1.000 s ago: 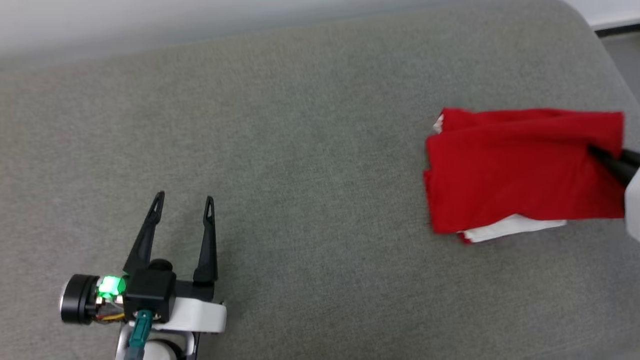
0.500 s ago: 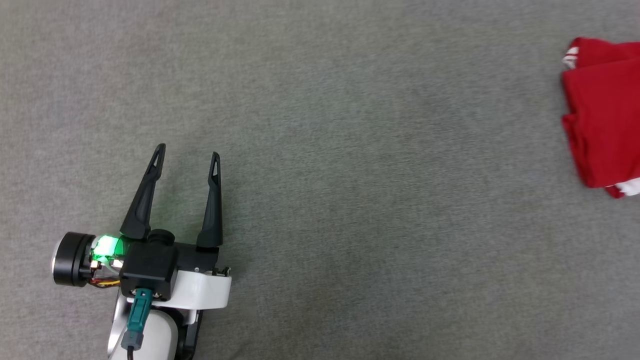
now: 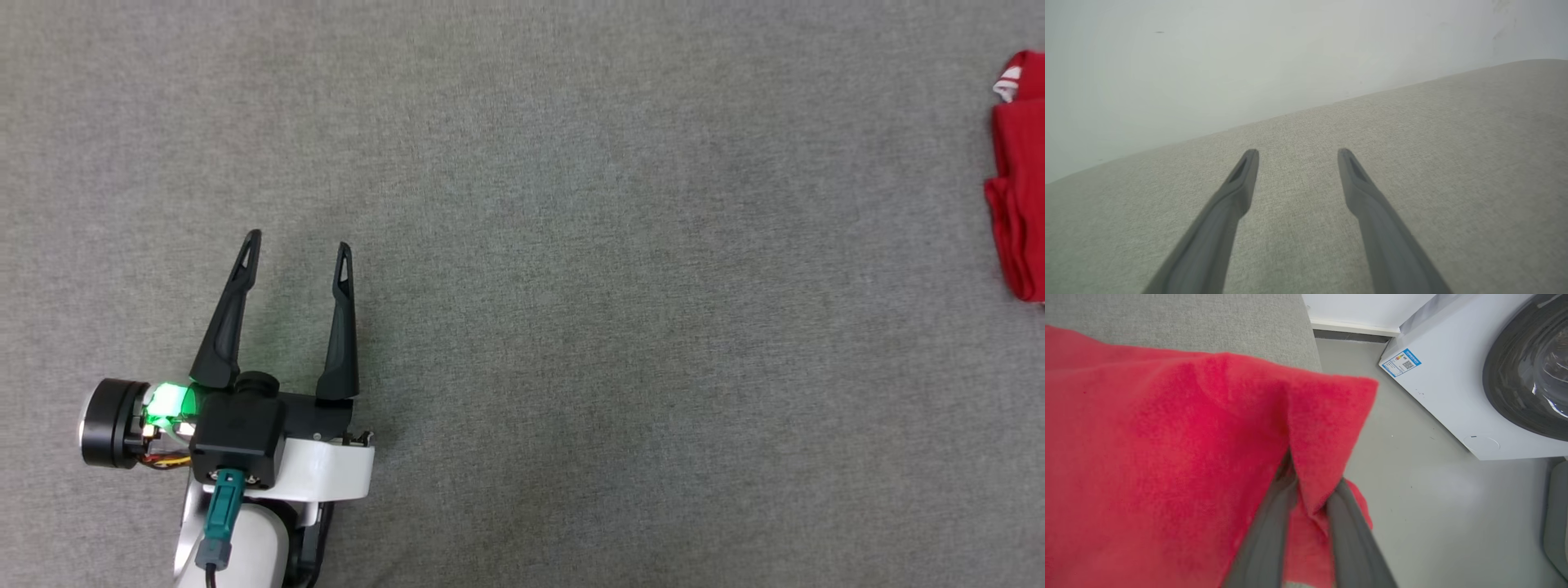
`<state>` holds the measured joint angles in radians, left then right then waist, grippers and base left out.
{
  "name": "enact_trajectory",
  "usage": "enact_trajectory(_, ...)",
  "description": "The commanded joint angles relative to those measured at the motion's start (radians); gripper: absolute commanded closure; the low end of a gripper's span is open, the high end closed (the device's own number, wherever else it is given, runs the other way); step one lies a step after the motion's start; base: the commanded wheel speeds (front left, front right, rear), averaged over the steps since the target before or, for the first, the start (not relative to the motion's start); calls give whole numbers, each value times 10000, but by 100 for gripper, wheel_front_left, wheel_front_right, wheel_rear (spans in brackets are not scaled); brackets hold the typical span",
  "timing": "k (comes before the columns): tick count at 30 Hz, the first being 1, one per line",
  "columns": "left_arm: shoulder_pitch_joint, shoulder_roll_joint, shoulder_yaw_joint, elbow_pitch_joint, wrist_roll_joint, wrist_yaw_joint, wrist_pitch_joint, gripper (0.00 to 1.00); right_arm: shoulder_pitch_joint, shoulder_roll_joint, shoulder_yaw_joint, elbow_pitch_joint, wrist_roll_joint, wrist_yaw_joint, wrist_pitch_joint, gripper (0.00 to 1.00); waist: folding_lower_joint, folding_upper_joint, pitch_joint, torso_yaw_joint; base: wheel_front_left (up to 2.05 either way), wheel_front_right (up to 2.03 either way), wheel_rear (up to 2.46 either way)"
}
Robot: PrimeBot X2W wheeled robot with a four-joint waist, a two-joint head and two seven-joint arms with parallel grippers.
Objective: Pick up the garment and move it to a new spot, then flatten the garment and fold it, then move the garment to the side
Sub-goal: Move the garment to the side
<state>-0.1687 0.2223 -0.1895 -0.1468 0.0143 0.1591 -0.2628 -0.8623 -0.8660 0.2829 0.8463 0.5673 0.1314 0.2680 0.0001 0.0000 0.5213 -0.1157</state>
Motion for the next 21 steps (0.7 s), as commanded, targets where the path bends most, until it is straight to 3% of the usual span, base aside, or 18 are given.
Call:
enact_trajectory(1,46,37,-24,37,-33,60,-24,0,-155,30,-133,101,-205,-16,-205,0,-1,0,-215,-31,0,0,0)
enact_trajectory(5,213,-30,-78,106,-123,111,-23,0,-49,200,-386,214,-802,-16,-951,0,-1,0,-789,-3,0,0,0)
enact_trajectory(12,905,-200,-8,224,-348,274,-23,0,403,621,-1097,-647,-1818,-16,-3064,0,-1,0,-1969,68,0,0,0)
enact_trajectory(17,1393,-259,82,237,-428,285,-23,0,839,1318,-2025,-1776,-2612,-16,-4543,0,-1,0,-2620,216,0,0,0)
enact_trajectory(21,1664,-313,165,300,-485,237,-23,0,1428,2235,-2683,-3071,-3338,-15,-5023,0,-1,0,-3049,429,0,0,0)
